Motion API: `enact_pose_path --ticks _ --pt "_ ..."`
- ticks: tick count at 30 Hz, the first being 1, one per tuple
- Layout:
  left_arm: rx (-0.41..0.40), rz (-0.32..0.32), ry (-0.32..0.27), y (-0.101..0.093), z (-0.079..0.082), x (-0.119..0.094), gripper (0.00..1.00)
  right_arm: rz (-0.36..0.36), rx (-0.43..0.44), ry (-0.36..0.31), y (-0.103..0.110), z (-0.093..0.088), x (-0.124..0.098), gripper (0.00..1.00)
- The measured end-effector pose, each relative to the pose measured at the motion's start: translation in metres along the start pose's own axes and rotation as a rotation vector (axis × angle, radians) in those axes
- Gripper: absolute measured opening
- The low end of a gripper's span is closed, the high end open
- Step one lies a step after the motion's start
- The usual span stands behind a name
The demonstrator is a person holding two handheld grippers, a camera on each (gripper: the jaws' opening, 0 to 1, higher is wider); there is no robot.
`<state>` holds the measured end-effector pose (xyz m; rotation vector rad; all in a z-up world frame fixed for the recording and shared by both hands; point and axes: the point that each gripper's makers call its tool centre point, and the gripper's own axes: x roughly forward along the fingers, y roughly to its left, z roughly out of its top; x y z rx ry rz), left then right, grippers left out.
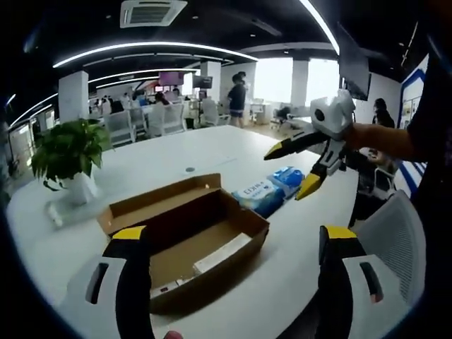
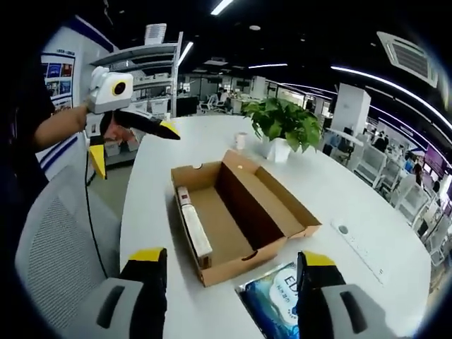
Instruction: Operate the shoe box by opening the lid, removing the specified soft item, and placing it in the target area until the item is outside and the box remains undamaged.
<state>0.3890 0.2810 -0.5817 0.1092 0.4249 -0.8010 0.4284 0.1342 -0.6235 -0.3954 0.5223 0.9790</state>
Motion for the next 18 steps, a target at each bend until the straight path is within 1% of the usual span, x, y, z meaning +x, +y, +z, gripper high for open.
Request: enact_pose_path --ticks 4,8,10,11,15,18 --pt "0.003 -0.002 -0.004 -0.002 -0.001 -0.004 0.99 0.051 -0.034 0.022 0.002 0.0 0.01 0.74" --pt "0.007 -0.008 0.005 -0.005 -0.006 -0.009 0.99 0.091 -0.077 0.05 0.002 -0.001 0.021 0.74" --pt "0.009 -0.012 0.001 -0.007 -0.009 -0.012 0.99 0.101 -0.084 0.052 0.0 0.0 0.026 0.74" --pt "0.007 -0.012 -0.001 -0.007 -0.01 -0.014 0.99 0.119 -0.088 0.059 0.0 0.0 0.029 0.74" --pt "-0.001 -0.008 0.008 -0.007 -0.017 -0.02 0.99 0.154 -0.102 0.071 -0.001 0.001 0.041 0.73" --pt "-0.006 0.011 0.011 -0.007 -0.023 -0.028 0.99 0.172 -0.116 0.074 0.0 0.002 0.048 0.71"
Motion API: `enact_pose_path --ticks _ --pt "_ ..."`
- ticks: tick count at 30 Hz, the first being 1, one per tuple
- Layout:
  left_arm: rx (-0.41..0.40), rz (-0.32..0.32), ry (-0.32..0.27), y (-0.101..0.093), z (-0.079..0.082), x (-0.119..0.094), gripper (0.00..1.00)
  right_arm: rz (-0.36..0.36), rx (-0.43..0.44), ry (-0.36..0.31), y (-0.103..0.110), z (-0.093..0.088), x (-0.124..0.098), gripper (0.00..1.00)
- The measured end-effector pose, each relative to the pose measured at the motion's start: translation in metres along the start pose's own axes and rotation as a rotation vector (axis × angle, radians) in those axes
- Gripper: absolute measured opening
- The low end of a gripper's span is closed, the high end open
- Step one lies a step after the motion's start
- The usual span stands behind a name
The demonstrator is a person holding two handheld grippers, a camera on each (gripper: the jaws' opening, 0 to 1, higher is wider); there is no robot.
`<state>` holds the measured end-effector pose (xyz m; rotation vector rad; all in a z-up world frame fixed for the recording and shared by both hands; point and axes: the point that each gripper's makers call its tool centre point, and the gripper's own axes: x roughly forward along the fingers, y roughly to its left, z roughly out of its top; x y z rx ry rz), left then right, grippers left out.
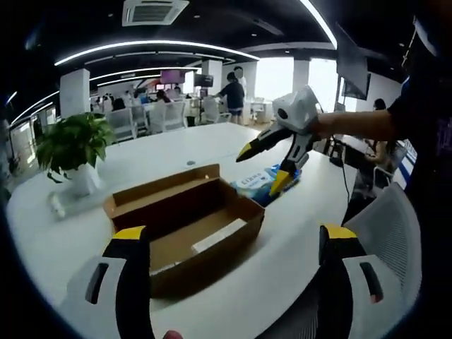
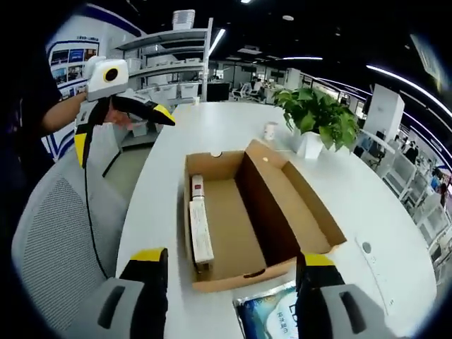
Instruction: Operate the shoe box by opening the lid, removing the specified soft item, and placing it in the target area until the item is outside and the box remains undamaged.
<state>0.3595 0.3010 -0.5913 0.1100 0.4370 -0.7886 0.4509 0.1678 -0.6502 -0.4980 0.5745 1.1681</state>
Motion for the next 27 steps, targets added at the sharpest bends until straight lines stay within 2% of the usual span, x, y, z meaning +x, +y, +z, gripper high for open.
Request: enact_pose_path --ticks 7,17,21,24,27 --pt "-0.021 0.026 -0.025 -0.003 -0.011 -0.011 0.99 0.033 -0.048 0.025 -0.002 -0.004 0.023 0.71" --pt "-0.011 0.077 -0.049 -0.008 -0.024 -0.024 0.98 0.086 -0.109 0.025 0.001 -0.004 0.049 0.67" --pt "0.002 0.093 -0.038 -0.01 -0.032 -0.025 0.98 0.094 -0.134 0.045 0.001 -0.007 0.059 0.67" --pt "-0.008 0.098 -0.052 -0.012 -0.034 -0.026 0.98 0.088 -0.149 0.075 -0.003 -0.013 0.066 0.67" --pt "-0.023 0.106 -0.059 -0.014 -0.038 -0.026 0.98 0.117 -0.125 0.078 -0.001 -0.014 0.071 0.67"
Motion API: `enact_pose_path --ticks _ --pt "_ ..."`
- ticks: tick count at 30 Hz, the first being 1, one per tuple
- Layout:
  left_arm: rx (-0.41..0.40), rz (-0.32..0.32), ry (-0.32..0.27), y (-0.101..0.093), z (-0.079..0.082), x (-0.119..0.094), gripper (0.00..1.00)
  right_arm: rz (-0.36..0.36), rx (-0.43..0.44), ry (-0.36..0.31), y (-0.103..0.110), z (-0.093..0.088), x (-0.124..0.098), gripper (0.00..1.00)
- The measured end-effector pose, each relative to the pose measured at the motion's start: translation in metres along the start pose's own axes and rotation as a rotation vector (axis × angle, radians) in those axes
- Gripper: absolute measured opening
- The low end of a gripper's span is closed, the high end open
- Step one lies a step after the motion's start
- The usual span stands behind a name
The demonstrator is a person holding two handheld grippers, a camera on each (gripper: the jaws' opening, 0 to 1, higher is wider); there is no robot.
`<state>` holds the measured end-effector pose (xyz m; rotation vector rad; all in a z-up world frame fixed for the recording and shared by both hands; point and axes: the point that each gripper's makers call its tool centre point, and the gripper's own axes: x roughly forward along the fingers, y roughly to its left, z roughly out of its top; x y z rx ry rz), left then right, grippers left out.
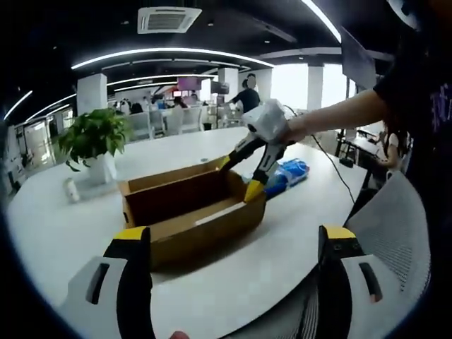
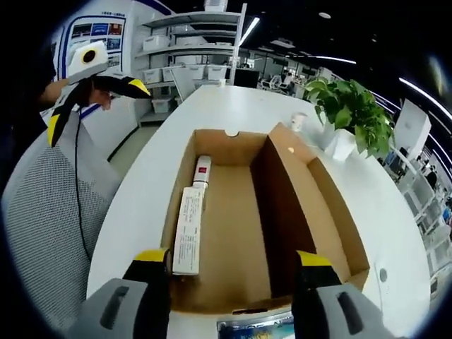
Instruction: Operate the shoe box by opening the lid, removing the specified soft item, and placing it in the target area until the item is outside and the box remains undamaged.
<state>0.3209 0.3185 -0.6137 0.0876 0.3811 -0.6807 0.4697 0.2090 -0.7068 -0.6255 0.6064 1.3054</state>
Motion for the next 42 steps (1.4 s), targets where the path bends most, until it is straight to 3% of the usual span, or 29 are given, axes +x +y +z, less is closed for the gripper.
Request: enact_pose_path --ticks 10,18,31,42 --pt "0.009 0.004 -0.006 -0.006 -0.012 0.002 0.97 0.05 0.011 0.021 0.006 -0.002 0.018 0.62" --pt "0.001 0.029 -0.032 -0.003 -0.011 0.002 0.96 0.073 -0.006 0.038 0.009 -0.003 0.027 0.59" --pt "-0.013 0.031 -0.042 -0.004 -0.013 0.005 0.96 0.04 -0.035 0.038 0.0 -0.004 0.022 0.59" --pt "-0.012 0.038 -0.045 -0.003 -0.014 0.005 0.96 0.102 -0.038 0.022 0.013 0.002 0.03 0.51"
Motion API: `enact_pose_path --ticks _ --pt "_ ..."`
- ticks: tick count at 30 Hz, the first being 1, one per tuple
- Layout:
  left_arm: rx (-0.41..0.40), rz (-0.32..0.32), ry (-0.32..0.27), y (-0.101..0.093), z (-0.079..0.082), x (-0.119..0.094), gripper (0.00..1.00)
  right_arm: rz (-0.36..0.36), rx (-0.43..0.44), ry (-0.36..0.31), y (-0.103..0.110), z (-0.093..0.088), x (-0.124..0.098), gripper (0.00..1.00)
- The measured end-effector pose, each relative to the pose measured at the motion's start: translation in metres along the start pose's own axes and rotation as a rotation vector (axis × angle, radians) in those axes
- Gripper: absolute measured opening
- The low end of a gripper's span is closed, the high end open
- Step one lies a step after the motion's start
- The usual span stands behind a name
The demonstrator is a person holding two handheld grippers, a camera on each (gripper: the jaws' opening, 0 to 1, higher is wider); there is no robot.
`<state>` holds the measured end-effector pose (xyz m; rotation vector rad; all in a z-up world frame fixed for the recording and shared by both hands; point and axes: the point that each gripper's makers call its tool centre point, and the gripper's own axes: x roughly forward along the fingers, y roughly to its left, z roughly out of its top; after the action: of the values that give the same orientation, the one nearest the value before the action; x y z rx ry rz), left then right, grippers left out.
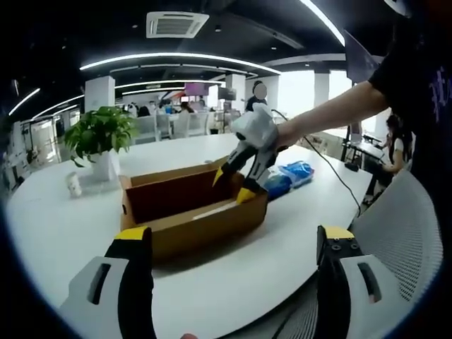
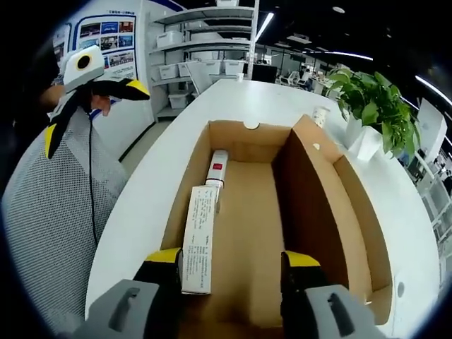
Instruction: Operate the shoe box by opening the lid, removing the specified soft item, and placing it in the target area until the item is outside and the box remains undamaged.
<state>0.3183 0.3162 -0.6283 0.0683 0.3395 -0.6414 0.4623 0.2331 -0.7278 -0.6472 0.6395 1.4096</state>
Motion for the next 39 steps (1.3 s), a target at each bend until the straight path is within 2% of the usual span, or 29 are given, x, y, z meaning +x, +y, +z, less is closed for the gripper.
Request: enact_pose_path --ticks 7,12,18,26,33,39 --pt "-0.001 0.006 -0.003 0.001 0.0 0.0 0.96 -0.027 -0.043 0.022 -0.008 0.0 -0.005 0.47" --pt "-0.001 0.006 -0.002 0.001 0.0 0.0 0.96 0.002 -0.044 0.006 -0.001 0.005 -0.006 0.48" --pt "-0.008 0.007 -0.001 0.002 -0.001 0.0 0.97 0.028 -0.048 0.019 0.007 0.006 0.007 0.47" --pt "-0.015 0.015 -0.001 0.003 -0.002 0.0 0.98 0.05 -0.082 0.018 0.015 0.013 0.021 0.35" --pt "-0.02 0.018 0.002 0.004 -0.003 0.001 0.98 0.092 -0.109 0.02 0.024 0.014 0.023 0.18" --pt "-0.022 0.015 0.007 0.004 -0.004 0.003 0.98 0.094 -0.102 0.028 0.026 0.013 0.024 0.14"
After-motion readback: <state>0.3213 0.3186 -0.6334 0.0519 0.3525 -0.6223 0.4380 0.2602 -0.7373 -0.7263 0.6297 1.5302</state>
